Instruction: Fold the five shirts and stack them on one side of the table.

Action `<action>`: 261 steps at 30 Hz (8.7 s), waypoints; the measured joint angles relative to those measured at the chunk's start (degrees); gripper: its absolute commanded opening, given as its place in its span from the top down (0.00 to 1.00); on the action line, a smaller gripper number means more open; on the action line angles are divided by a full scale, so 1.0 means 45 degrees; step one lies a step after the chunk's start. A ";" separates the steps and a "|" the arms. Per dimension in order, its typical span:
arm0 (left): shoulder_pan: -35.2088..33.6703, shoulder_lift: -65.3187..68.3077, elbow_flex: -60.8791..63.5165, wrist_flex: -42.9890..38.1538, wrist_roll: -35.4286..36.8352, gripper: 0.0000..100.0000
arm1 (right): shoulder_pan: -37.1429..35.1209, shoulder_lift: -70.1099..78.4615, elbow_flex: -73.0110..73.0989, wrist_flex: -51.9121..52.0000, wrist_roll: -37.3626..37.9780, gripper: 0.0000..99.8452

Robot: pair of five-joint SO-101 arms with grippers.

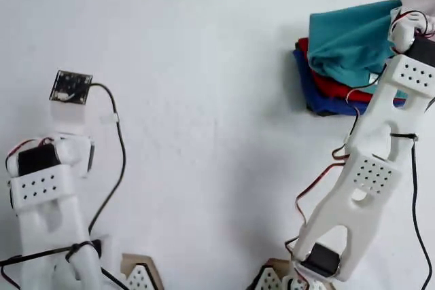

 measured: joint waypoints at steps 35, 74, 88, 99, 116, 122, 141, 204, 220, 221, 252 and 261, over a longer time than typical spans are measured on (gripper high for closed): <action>0.0000 0.0000 0.0000 0.0000 0.0000 0.97 | -0.0117 0.1328 -0.2325 0.4689 -0.5939 0.79; 0.0020 0.0000 0.0000 0.0000 0.0000 0.97 | -0.0117 0.4825 -0.3341 -0.0938 -0.5978 0.98; 0.0020 0.0000 0.0000 0.0000 0.0000 0.97 | 0.0078 0.6974 -0.3302 -0.3028 -0.2930 0.98; 0.0020 0.0000 0.0000 0.0000 0.0000 0.97 | 0.0195 0.6369 -0.3282 -0.2950 -0.3302 0.98; 0.0020 0.0000 0.0000 0.0000 0.0000 0.97 | 0.0371 0.1055 -0.3282 0.5314 -0.5939 0.85; 0.0020 0.0000 0.0000 0.0000 0.0000 0.97 | 0.0371 0.0391 -0.3243 0.9924 -0.5939 0.86; 0.0020 0.0000 0.0000 0.0000 0.0000 0.97 | 0.1172 0.0918 -0.1328 1.0647 -0.5939 0.86; 0.0020 0.0000 0.0000 0.0000 0.0000 0.97 | -0.1133 -0.0996 -0.3438 0.8576 -0.3087 0.76; 0.0020 0.0000 0.0000 -0.0059 0.0000 0.97 | -0.3731 0.2012 -0.3399 1.0628 -0.3087 0.75; 0.0020 0.0000 0.0000 -0.0117 0.0000 0.97 | -0.3731 0.2051 -0.3399 1.0628 -0.3087 0.75; 0.0020 0.0000 0.1680 -0.2032 0.0000 0.97 | -0.4142 0.1641 -0.0449 1.0647 -0.2442 0.76; 0.0020 0.0000 0.1680 -0.2032 0.0000 0.97 | -0.3263 0.1446 -0.0508 1.0374 -0.1133 0.98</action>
